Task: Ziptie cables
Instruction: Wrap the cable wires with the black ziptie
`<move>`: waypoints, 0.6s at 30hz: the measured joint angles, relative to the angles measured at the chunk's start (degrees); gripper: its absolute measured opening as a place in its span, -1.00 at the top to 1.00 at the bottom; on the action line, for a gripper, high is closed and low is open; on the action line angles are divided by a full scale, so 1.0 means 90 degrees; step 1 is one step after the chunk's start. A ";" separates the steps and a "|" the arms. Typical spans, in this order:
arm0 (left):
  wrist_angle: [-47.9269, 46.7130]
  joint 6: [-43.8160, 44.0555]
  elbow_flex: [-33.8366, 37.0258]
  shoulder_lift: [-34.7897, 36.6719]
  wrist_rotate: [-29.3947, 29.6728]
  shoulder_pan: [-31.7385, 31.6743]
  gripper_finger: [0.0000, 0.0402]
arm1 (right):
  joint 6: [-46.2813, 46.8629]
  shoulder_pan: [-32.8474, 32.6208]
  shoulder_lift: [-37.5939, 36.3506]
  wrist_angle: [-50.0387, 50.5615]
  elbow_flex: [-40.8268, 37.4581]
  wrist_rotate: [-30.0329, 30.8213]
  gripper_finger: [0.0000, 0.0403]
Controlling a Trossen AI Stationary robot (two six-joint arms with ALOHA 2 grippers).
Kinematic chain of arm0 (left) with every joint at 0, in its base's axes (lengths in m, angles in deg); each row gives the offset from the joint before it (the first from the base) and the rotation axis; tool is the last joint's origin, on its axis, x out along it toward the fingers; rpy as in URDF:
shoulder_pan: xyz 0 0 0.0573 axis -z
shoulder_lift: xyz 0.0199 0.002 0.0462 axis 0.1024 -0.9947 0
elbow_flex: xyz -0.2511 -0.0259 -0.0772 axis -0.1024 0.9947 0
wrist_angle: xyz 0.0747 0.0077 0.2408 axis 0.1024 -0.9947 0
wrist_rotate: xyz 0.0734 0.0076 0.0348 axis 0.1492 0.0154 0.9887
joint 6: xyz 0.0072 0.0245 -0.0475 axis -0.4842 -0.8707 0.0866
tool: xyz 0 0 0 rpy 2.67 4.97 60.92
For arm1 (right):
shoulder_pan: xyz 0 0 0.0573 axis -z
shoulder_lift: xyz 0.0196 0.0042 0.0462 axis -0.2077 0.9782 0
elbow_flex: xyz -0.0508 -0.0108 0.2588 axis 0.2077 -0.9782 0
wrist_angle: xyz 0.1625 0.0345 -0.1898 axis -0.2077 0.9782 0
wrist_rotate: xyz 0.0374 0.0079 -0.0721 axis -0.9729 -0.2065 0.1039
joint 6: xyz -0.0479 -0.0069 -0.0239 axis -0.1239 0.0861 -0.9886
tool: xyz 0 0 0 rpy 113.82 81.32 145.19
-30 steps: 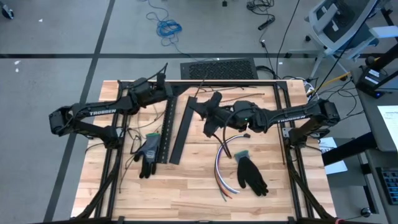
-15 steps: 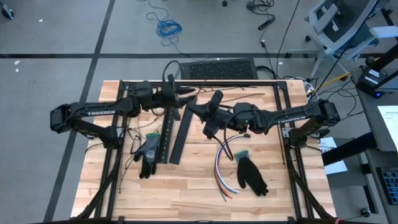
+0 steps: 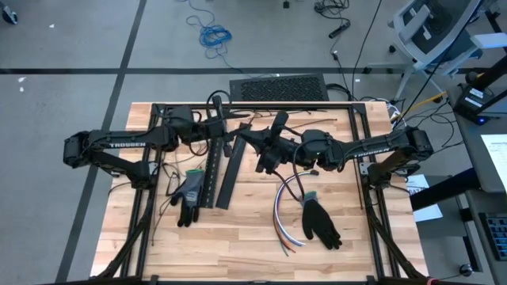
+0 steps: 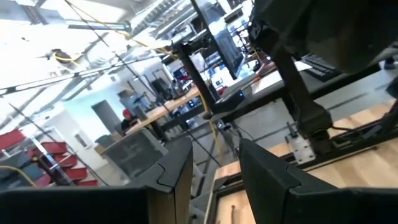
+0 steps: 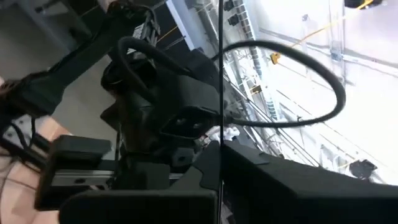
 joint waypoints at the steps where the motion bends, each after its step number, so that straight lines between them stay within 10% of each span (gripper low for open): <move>1: 0.0006 0.0000 0.0000 0.0000 -0.0003 0.0043 0.36 | 0.0108 0.0000 0.0000 -0.0029 0.0000 -0.0033 1.00; 13: 0.0080 0.0049 0.0000 0.0000 0.0465 0.0527 0.38 | 0.0927 0.0000 0.0000 -0.0130 0.0000 -0.0468 1.00; 18: 0.0076 0.0057 0.0000 0.0002 0.0939 0.0527 0.67 | 0.0955 0.0000 0.0000 -0.0132 0.0000 -0.0466 1.00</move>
